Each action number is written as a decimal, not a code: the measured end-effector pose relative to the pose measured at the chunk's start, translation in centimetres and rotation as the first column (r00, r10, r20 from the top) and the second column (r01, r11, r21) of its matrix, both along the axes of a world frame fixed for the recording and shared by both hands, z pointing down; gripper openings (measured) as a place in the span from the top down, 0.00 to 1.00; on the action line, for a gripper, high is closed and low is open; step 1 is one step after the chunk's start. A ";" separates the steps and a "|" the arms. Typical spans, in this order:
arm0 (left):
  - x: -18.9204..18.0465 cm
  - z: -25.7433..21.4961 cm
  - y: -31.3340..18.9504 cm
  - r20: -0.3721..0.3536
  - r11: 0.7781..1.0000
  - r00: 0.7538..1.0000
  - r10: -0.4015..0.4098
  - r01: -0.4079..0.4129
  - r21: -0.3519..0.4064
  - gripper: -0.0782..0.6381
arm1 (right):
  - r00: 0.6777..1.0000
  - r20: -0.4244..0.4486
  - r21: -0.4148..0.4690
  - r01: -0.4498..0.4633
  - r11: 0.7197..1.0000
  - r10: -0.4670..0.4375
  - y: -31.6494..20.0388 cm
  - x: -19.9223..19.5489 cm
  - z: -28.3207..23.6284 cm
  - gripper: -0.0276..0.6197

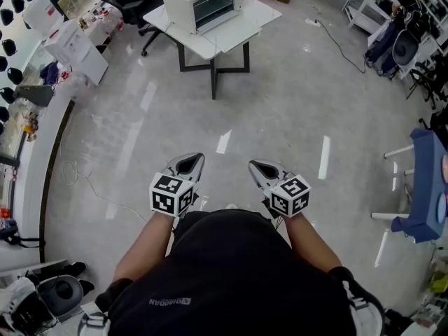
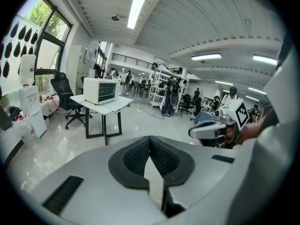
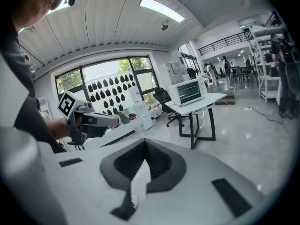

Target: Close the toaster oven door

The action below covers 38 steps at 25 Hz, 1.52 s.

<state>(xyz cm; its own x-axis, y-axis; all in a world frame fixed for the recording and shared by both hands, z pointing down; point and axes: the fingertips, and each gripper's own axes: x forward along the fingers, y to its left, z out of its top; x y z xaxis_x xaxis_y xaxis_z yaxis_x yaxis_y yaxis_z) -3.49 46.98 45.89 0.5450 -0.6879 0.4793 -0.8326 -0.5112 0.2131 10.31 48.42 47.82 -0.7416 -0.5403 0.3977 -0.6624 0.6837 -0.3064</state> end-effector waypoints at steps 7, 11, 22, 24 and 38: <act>2.6 -0.2 -0.2 -0.012 1.000 1.000 -0.013 0.013 0.000 0.89 | 1.000 0.008 -0.003 0.009 1.000 -0.009 -0.5 2.3 0.5 0.95; 2.8 0.3 0.1 0.006 1.000 1.000 -0.009 0.009 -0.012 0.89 | 1.000 0.025 -0.008 0.005 1.000 -0.005 -0.8 2.4 0.5 0.95; 2.5 1.9 -2.8 0.007 0.999 1.000 -0.001 0.001 -0.042 0.89 | 1.000 0.003 -0.036 0.017 0.999 -0.017 -3.2 1.6 1.9 0.95; 2.4 1.8 -4.0 0.009 0.999 1.000 0.010 -0.009 -0.039 0.89 | 1.000 -0.003 -0.036 0.015 0.999 -0.015 -4.3 1.4 1.9 0.95; -1.3 -0.3 -16.9 -0.008 0.998 0.998 0.056 -0.056 0.007 0.89 | 0.999 -0.041 -0.012 -0.027 1.000 0.027 -15.6 -2.5 -0.1 0.95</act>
